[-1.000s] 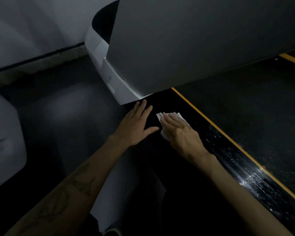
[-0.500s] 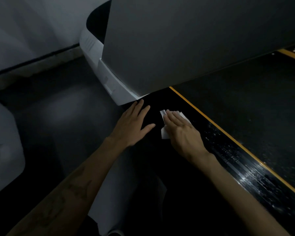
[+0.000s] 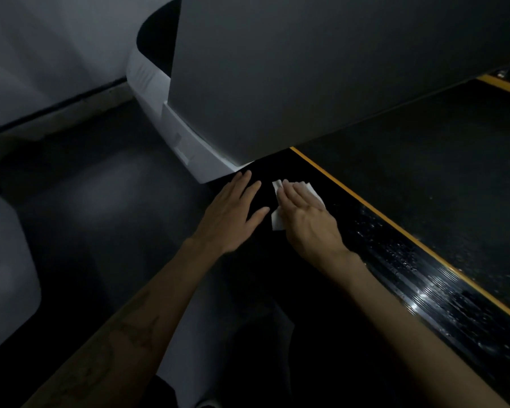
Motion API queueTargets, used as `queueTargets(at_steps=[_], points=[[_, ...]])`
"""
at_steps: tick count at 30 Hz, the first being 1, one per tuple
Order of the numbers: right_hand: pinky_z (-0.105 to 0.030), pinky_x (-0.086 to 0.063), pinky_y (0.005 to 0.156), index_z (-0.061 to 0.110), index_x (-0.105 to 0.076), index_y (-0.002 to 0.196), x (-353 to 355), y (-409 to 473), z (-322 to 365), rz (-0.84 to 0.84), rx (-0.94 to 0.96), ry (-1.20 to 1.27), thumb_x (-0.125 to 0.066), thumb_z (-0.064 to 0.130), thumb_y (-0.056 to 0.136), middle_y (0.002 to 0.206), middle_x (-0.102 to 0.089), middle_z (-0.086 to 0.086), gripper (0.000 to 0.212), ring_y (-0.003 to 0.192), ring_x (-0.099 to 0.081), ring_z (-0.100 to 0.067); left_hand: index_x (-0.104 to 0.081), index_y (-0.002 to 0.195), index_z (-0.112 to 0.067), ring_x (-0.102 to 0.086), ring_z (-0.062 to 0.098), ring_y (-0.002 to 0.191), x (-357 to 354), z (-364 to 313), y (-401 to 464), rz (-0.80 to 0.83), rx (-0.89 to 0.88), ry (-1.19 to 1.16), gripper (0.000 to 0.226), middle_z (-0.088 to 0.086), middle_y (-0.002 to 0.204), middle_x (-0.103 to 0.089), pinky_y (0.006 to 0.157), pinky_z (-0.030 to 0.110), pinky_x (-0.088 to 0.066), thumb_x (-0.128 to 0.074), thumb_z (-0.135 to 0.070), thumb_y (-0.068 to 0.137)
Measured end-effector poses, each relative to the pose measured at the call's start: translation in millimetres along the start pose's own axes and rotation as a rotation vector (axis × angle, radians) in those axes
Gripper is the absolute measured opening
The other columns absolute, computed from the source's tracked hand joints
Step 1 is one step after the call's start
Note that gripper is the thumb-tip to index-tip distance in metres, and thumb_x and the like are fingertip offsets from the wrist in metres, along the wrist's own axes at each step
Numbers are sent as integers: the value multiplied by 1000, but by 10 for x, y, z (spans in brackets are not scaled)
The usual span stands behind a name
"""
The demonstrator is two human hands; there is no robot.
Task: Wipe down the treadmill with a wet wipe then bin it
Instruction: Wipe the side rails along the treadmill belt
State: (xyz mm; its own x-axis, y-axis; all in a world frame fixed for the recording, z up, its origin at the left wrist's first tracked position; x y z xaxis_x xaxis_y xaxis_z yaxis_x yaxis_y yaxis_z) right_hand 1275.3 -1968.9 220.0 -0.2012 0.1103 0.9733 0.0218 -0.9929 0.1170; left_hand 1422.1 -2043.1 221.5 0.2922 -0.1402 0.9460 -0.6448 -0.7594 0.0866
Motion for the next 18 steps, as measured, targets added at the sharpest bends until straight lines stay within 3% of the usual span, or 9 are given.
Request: queueTargets(at_steps=[3,6,9,13,16,18], points=[[-44,-20,127,6,-30,159,-31,-87,93,8,37,-2,-50,19,102,167,-23,-14,62,157,-16,-27,-30,160,-14,-7,20,159,-21,14,-8,-1,3,-15,66,8,172,-15,128,35,-12,-42,-50,106],[-40,-21,127,9,-37,157,43,-424,58,-41,82,47,-35,27,106,165,-29,-9,54,156,-22,-22,-32,160,-15,-8,19,158,-23,36,-3,-18,-7,-36,65,7,172,-16,128,35,-11,-41,-50,106],[-40,-23,127,7,-41,154,74,-428,-60,-64,46,26,-44,23,105,164,-32,-11,52,154,-26,-23,-34,159,-14,-8,18,158,-23,35,46,-31,-10,-54,63,5,171,-17,125,31,-8,-42,-47,106],[-44,-20,127,7,-32,158,-44,-105,-12,-29,-51,11,-14,35,106,167,-23,-13,62,157,-14,-26,-33,159,-14,-7,18,159,-52,-9,155,-8,-34,-63,63,4,171,-18,128,38,-14,-38,-48,106],[-42,-17,129,8,-31,159,-86,-174,58,-39,-27,-5,-39,26,107,167,-23,-12,55,157,-14,-25,-35,158,-13,-12,22,158,-70,-23,203,-19,-56,-41,65,7,170,-21,128,39,-16,-33,-49,105],[-39,-18,128,9,-37,157,-41,-364,46,-77,9,3,-38,27,107,165,-28,-10,53,156,-20,-23,-38,157,-11,-16,25,157,-83,-30,207,-32,-81,-25,68,9,169,-25,127,41,-19,-27,-52,103]])
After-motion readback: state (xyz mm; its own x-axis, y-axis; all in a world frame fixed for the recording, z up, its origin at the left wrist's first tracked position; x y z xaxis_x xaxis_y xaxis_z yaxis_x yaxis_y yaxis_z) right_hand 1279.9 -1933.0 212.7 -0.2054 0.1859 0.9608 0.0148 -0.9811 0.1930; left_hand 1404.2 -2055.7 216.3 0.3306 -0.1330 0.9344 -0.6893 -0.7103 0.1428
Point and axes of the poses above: each hand's wrist, its own y-axis towards the middle knuckle, its own x-axis out of the back of the hand, z = x × y, the point moved 5 cm from there along y, towards the middle knuckle
